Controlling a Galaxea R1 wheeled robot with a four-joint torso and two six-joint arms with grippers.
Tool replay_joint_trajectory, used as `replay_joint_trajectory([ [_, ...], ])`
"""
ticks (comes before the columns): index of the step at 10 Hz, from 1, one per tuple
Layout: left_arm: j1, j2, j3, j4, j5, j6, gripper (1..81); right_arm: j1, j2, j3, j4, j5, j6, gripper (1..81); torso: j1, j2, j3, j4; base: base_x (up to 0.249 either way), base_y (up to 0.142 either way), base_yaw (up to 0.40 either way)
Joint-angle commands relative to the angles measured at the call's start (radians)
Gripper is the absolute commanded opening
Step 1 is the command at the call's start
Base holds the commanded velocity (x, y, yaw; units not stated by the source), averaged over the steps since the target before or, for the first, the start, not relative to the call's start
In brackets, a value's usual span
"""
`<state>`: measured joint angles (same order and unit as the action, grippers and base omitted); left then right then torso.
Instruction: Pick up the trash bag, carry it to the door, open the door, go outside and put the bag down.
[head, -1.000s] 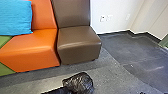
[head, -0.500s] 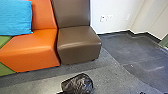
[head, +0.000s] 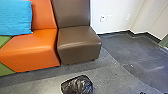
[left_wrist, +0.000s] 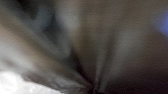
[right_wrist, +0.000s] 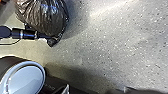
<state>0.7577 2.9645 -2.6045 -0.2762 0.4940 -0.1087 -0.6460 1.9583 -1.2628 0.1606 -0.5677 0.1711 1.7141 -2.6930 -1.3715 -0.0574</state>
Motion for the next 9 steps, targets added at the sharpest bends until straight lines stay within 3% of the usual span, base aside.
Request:
replay_joint_trajectory([
  [1, -0.083, -0.004, -0.006, 0.002, 0.07, -0.005, 1.0, 0.079, -0.053, 0.031, 0.028, -0.058, 0.002, 81.1, 0.0, 0.0, 0.0, 0.0, 0.0, 0.0, 0.0],
  [8, -0.059, -0.019, -0.005, 0.002, 0.063, -0.003, 1.0, 0.077, -0.053, 0.027, 0.028, -0.058, 0.001, 81.1, 0.0, 0.0, 0.0, 0.0, 0.0, 0.0, 0.0],
  [9, -0.059, -0.017, -0.002, 0.002, 0.066, -0.002, 1.0, 0.077, -0.053, 0.027, 0.027, -0.058, 0.001, 81.1, -0.064, 0.1, 0.0, 0.0, 0.0, 0.0, 0.0],
])
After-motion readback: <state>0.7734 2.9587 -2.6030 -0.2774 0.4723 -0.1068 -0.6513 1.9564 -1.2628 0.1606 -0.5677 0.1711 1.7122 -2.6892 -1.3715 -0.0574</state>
